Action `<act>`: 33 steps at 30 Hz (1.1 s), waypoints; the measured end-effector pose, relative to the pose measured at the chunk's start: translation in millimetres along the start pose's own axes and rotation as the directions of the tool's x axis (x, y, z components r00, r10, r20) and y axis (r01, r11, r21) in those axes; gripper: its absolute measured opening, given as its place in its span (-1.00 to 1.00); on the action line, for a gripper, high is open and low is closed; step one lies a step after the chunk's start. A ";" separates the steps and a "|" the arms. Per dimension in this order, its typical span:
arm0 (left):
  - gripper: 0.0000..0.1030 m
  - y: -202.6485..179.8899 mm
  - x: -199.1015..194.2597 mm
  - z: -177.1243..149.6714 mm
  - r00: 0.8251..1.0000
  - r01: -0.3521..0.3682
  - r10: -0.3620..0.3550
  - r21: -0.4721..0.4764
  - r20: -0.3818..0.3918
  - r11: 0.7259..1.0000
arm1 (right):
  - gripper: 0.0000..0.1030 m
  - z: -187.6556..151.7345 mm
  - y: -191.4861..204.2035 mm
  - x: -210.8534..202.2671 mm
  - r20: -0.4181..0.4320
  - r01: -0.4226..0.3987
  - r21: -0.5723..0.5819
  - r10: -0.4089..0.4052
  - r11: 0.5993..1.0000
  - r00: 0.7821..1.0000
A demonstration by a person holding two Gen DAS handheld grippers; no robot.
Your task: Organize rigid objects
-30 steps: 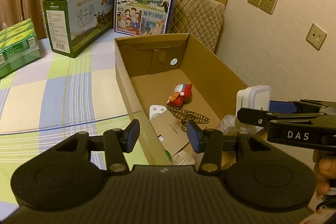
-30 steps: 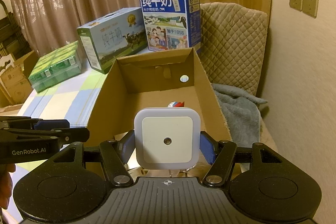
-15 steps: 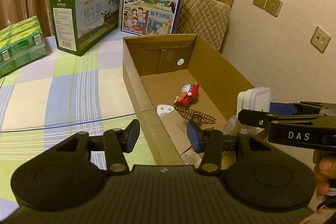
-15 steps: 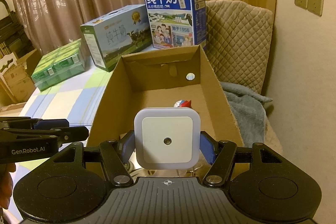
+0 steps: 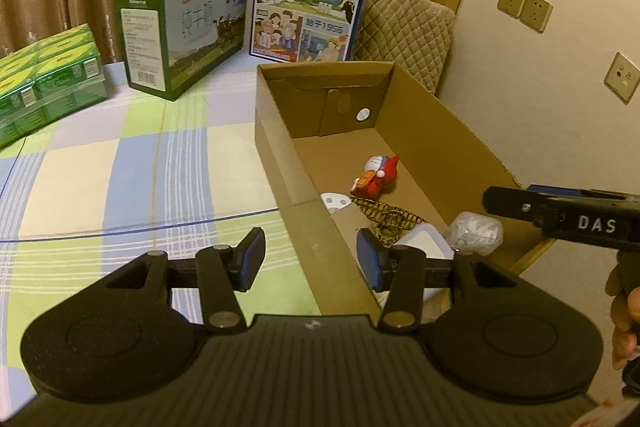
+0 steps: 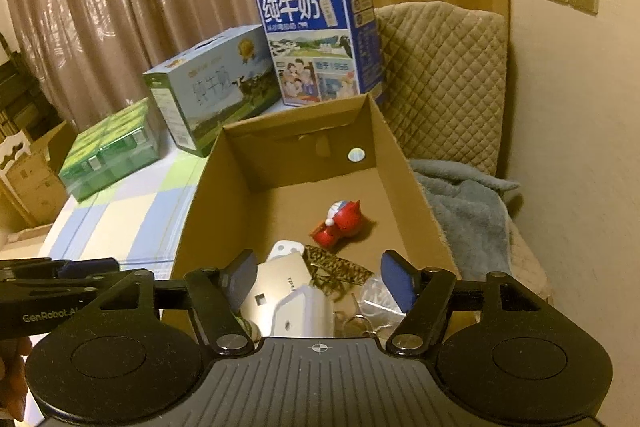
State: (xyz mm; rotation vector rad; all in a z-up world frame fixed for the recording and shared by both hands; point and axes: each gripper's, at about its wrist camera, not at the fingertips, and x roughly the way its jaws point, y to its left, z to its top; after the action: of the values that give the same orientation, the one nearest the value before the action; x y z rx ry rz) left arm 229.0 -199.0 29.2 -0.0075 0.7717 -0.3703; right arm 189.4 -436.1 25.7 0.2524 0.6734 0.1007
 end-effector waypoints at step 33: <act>0.94 -21.5 -119.2 -54.4 0.996 -0.065 0.071 -0.108 0.050 0.992 | 0.50 -39.4 22.3 -122.3 0.030 0.027 -0.045 -0.026 0.999 0.999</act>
State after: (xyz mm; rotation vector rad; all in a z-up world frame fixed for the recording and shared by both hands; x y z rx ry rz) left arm 106.8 -172.9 74.0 -0.0903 0.7354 -0.2635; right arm 69.2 -428.0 75.7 0.2012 0.6445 0.0864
